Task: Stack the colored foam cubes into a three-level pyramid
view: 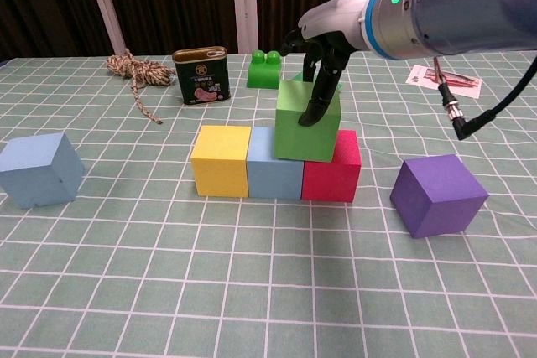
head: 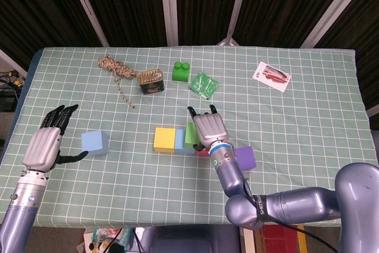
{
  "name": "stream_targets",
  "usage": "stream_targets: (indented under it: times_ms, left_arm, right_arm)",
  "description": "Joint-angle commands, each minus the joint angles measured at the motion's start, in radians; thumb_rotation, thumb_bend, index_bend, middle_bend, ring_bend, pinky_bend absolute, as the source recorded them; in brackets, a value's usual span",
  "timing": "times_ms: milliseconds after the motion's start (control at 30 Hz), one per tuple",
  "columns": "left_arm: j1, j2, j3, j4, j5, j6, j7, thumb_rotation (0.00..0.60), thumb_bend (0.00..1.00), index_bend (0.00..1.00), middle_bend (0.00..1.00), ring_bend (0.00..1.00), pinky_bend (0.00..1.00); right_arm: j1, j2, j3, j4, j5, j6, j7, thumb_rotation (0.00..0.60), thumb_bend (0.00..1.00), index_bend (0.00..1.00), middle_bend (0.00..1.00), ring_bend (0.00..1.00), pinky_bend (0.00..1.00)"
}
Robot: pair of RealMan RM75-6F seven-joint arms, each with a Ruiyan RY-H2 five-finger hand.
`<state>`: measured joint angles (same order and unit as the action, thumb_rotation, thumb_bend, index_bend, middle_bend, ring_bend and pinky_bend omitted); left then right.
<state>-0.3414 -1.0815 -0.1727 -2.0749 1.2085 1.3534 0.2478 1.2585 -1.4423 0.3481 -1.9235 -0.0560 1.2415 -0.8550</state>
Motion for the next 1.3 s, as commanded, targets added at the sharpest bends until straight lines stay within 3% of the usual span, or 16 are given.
stream_targets:
  times_ms: [33, 400, 767, 1133, 1300]
  left_arm:
    - [0.0, 0.0, -0.001, 0.0, 0.0, 0.0, 0.0, 0.6, 0.06, 0.04, 0.09, 0.01, 0.05]
    - [-0.001, 0.0, -0.001, 0.001, -0.003, -0.002, -0.001, 0.6, 0.06, 0.04, 0.09, 0.01, 0.05]
    - [-0.001, 0.001, 0.0, -0.001, -0.002, 0.0, 0.0, 0.6, 0.06, 0.04, 0.09, 0.01, 0.04]
    - [-0.001, 0.003, -0.001, -0.004, -0.003, 0.001, 0.002, 0.6, 0.06, 0.05, 0.09, 0.01, 0.03]
    - [-0.001, 0.003, 0.0, -0.004, -0.004, 0.0, 0.002, 0.6, 0.06, 0.04, 0.09, 0.01, 0.03]
  right_arm:
    - [0.0, -0.001, -0.002, 0.002, -0.003, -0.001, -0.001, 0.6, 0.25, 0.05, 0.5, 0.31, 0.0]
    - [-0.001, -0.003, -0.007, 0.001, -0.007, -0.006, -0.004, 0.6, 0.25, 0.05, 0.49, 0.3, 0.0]
    - [-0.005, -0.002, -0.013, -0.001, -0.023, -0.011, -0.003, 0.6, 0.25, 0.0, 0.32, 0.24, 0.0]
    - [-0.009, -0.003, -0.016, -0.003, -0.027, -0.013, 0.002, 0.6, 0.25, 0.0, 0.21, 0.2, 0.0]
    - [-0.007, 0.001, -0.018, -0.013, -0.016, -0.019, -0.005, 0.6, 0.25, 0.0, 0.12, 0.12, 0.0]
